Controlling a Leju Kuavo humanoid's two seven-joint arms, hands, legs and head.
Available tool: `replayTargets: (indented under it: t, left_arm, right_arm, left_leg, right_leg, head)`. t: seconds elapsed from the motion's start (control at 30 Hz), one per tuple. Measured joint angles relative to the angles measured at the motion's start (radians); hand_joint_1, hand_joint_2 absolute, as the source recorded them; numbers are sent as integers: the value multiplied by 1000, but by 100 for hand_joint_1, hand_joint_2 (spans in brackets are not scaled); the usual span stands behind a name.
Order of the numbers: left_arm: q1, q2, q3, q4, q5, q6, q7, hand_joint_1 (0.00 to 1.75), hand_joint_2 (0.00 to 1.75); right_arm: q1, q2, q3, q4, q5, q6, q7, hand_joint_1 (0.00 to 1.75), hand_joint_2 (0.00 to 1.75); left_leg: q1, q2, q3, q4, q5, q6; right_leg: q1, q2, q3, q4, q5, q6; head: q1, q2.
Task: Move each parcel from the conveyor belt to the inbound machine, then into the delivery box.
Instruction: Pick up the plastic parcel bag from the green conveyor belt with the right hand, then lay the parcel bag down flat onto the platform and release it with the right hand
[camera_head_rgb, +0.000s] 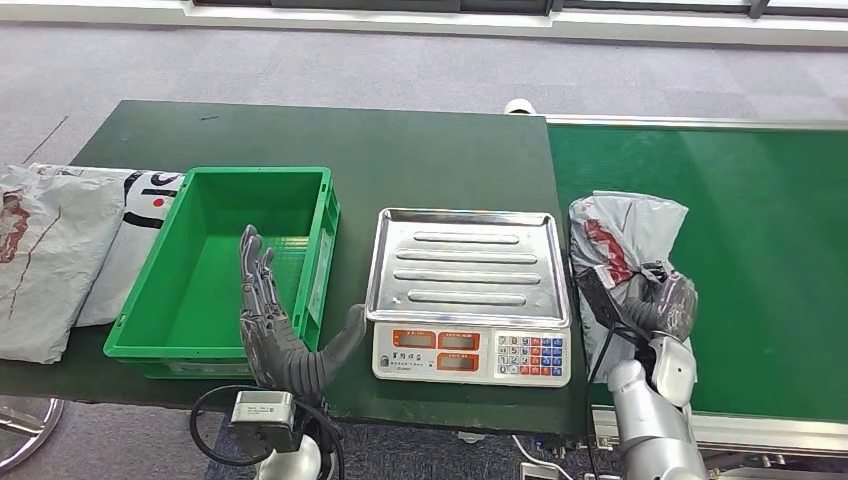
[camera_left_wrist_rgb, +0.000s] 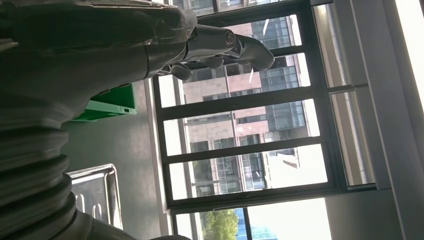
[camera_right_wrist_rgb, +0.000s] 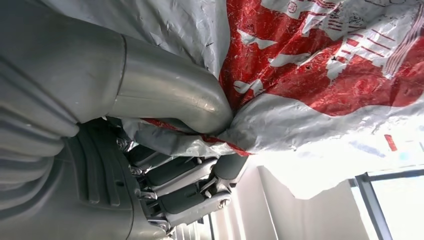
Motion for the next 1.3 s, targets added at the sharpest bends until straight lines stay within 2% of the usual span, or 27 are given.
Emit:
replayTargets:
  t: [0.27,0.43,0.6,0.77,1.1,1.17,1.3]
  left_arm:
    - [1,0,7,5,6,0,0,0,175]
    - [1,-1,13,11,9,0,0,0,175]
    - [0,-2,14,16,12,0,0,0,175]
    - [-2,-2,14,25,16,0,0,0,175]
    - [-4,-5,14,33,8,0,0,0,175]
    - [-4,-5,14,33,5,0,0,0,175]
    - [-9,-7,14,37,0,0,0,0,175]
  right_arm:
    - [84,69,19,-286,-47,-1,-130,175,175]
    - [116,128,3,-470,-87,0,-266,175,175]
    - [131,185,-36,-619,-182,0,-424,175,175]
    - [147,212,-38,-732,-257,0,-455,175,175]
    - [152,234,-6,-762,-286,1,-429,175,175]
    - [137,236,-3,-726,-366,1,-459,175,175]
    - [103,240,8,-658,-679,1,-564,175,175]
  left_leg:
    - [0,0,0,0,0,0]
    - [0,0,0,0,0,0]
    - [0,0,0,0,0,0]
    - [0,0,0,0,0,0]
    - [0,0,0,0,0,0]
    - [0,1,1,0,0,0]
    - [0,0,1,0,1,0]
  right_leg:
    - [0,0,0,0,0,0]
    - [0,0,0,0,0,0]
    - [0,0,0,0,0,0]
    - [0,0,0,0,0,0]
    - [0,0,0,0,0,0]
    - [0,1,0,0,0,-1]
    - [0,0,1,0,0,-1]
  head:
    - [0,0]
    - [0,0]
    - [0,0]
    - [0,0]
    - [0,0]
    - [0,0]
    - [0,0]
